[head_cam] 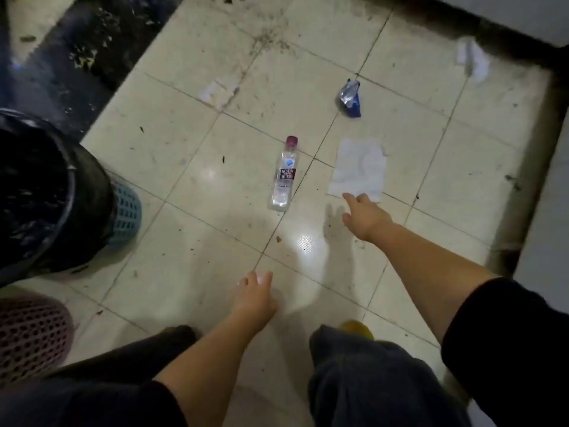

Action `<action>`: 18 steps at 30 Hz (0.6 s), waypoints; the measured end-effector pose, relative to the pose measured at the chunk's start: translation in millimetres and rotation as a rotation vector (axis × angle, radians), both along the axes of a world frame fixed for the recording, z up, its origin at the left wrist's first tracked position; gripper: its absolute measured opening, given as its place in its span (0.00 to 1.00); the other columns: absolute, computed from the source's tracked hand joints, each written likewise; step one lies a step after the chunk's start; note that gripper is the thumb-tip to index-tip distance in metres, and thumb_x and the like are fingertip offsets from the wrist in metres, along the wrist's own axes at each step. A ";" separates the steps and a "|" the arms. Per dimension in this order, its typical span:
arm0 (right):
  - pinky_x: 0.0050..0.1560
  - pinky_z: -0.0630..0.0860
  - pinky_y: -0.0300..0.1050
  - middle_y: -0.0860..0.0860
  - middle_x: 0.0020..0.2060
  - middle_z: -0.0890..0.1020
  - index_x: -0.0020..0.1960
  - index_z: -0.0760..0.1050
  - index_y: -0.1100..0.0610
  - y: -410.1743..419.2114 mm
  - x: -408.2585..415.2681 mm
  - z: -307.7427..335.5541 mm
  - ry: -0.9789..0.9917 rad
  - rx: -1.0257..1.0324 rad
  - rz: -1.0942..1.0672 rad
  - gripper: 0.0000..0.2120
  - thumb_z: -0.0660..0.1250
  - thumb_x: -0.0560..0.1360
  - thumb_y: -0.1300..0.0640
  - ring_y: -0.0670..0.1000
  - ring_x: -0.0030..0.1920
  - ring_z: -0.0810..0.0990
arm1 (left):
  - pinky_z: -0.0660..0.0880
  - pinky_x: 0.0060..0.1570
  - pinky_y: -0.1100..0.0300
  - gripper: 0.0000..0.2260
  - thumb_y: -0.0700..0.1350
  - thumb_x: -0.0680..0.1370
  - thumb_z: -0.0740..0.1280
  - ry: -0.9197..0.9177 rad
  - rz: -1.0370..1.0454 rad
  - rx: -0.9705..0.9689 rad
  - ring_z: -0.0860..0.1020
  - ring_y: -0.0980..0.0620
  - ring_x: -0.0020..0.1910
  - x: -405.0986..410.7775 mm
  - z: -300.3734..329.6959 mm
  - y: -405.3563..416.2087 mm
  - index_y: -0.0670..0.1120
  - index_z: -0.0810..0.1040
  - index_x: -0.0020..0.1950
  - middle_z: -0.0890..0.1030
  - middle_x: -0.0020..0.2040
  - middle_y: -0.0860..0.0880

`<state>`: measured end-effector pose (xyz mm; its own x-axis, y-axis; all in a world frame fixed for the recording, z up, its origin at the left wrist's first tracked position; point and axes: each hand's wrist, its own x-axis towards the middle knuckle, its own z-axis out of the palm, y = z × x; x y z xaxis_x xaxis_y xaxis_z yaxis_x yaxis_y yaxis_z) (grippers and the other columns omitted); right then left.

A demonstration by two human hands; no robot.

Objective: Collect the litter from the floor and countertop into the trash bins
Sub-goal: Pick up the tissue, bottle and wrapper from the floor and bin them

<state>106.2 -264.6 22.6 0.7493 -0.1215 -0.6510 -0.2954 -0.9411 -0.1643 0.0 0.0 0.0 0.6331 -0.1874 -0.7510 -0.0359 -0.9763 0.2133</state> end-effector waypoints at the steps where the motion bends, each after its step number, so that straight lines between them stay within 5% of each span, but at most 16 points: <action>1: 0.56 0.72 0.55 0.60 0.70 0.63 0.74 0.54 0.52 -4.2 4.3 -16.1 -0.004 -0.019 0.012 0.24 0.53 0.79 0.54 0.63 0.64 0.70 | 0.70 0.64 0.49 0.22 0.48 0.77 0.61 -0.010 0.002 0.025 0.66 0.40 0.66 -2.8 -17.0 0.7 0.49 0.62 0.70 0.64 0.70 0.41; 5: 0.58 0.71 0.55 0.59 0.73 0.57 0.74 0.53 0.49 -27.7 30.1 -82.6 -0.098 -0.064 0.015 0.27 0.55 0.78 0.58 0.64 0.63 0.71 | 0.71 0.65 0.47 0.27 0.49 0.76 0.64 -0.099 0.015 0.062 0.58 0.41 0.73 -10.8 -86.7 11.5 0.49 0.58 0.73 0.54 0.76 0.43; 9: 0.48 0.70 0.54 0.59 0.69 0.58 0.69 0.52 0.44 -36.8 51.7 -118.9 -0.182 -0.132 0.051 0.26 0.57 0.75 0.59 0.63 0.51 0.72 | 0.72 0.63 0.52 0.26 0.50 0.77 0.64 -0.211 0.045 0.065 0.61 0.43 0.70 -19.0 -116.7 14.4 0.48 0.60 0.72 0.59 0.74 0.43; 12: 0.48 0.68 0.54 0.62 0.63 0.63 0.64 0.59 0.51 -37.9 63.7 -131.8 -0.199 -0.160 0.049 0.17 0.56 0.76 0.58 0.65 0.51 0.72 | 0.71 0.61 0.54 0.21 0.48 0.78 0.61 -0.238 0.076 0.047 0.64 0.45 0.66 -25.5 -121.8 13.4 0.46 0.62 0.70 0.62 0.70 0.44; 18: 0.61 0.70 0.54 0.65 0.60 0.74 0.64 0.70 0.64 -33.2 65.9 -124.5 -0.107 -0.050 -0.014 0.17 0.61 0.77 0.59 0.64 0.60 0.74 | 0.74 0.50 0.59 0.18 0.39 0.76 0.62 -0.273 0.172 -0.047 0.67 0.50 0.55 -16.0 -120.3 6.3 0.48 0.64 0.65 0.68 0.62 0.47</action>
<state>172.1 -297.8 -102.0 0.8125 -0.1628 -0.5598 -0.2918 -0.9449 -0.1487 -16.0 6.3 -120.3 0.8356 -0.0911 -0.5418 0.0662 -0.9623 0.2638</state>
